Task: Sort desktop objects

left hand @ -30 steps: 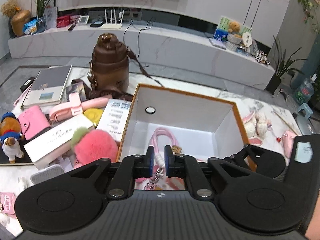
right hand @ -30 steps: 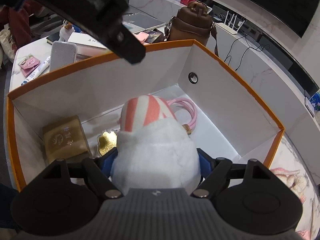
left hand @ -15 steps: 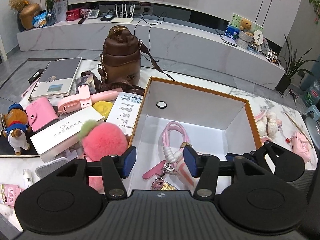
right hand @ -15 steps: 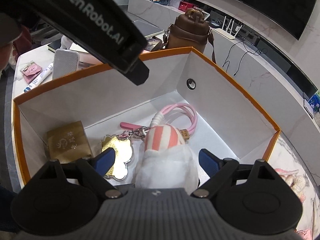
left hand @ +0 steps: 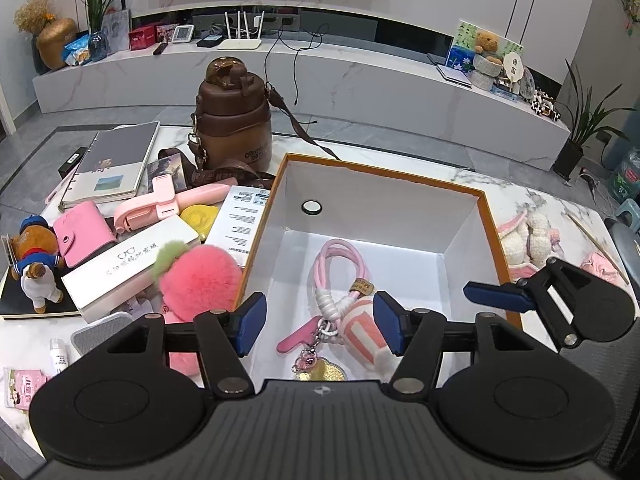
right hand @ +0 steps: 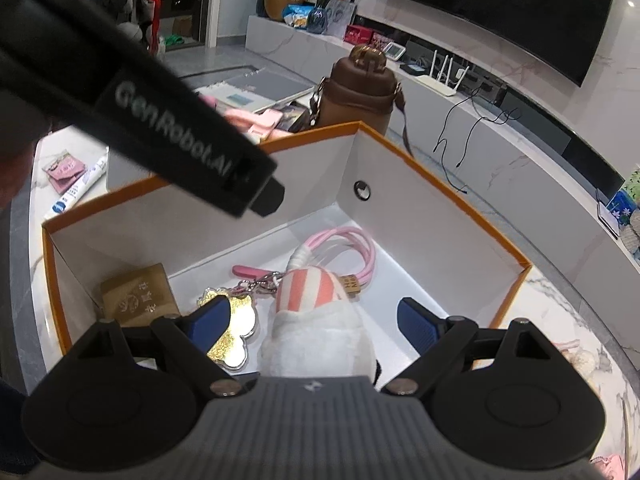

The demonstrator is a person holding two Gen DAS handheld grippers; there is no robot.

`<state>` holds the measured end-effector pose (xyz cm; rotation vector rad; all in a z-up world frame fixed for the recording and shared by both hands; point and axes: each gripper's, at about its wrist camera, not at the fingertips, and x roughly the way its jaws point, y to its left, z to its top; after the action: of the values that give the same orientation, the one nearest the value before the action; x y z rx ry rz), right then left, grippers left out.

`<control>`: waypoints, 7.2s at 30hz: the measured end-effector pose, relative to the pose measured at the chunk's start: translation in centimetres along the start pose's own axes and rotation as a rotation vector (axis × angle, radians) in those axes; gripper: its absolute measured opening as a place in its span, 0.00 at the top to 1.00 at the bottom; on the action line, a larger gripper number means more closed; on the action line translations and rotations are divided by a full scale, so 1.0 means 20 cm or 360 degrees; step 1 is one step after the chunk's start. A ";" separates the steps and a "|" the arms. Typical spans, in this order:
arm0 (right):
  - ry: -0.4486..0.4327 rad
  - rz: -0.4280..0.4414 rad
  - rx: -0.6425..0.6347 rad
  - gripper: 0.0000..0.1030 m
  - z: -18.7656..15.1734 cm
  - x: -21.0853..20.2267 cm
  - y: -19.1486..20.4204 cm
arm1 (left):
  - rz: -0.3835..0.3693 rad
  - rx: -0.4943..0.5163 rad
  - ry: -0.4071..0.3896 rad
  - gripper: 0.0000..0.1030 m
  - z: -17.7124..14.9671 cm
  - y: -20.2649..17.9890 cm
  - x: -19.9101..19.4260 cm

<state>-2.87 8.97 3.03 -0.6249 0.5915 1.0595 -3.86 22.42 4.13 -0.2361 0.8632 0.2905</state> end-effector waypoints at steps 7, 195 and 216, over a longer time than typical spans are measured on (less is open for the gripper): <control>-0.0081 -0.0012 0.0022 0.12 0.00 -0.10 -0.03 | -0.0029 0.0029 -0.0062 0.33 0.01 -0.10 -0.07; 0.0245 -0.0250 0.0698 0.84 -1.18 -0.62 -1.07 | -0.0526 0.0935 0.0147 0.65 -0.50 -1.26 0.17; 0.0420 0.0086 0.0424 0.53 -1.22 -0.46 -0.93 | -0.0537 0.0898 0.0118 0.65 -0.46 -1.21 0.13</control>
<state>7.31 -20.59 -3.69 -0.5191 0.9669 0.9338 -0.46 -2.82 -1.69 0.1362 0.9278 -0.2803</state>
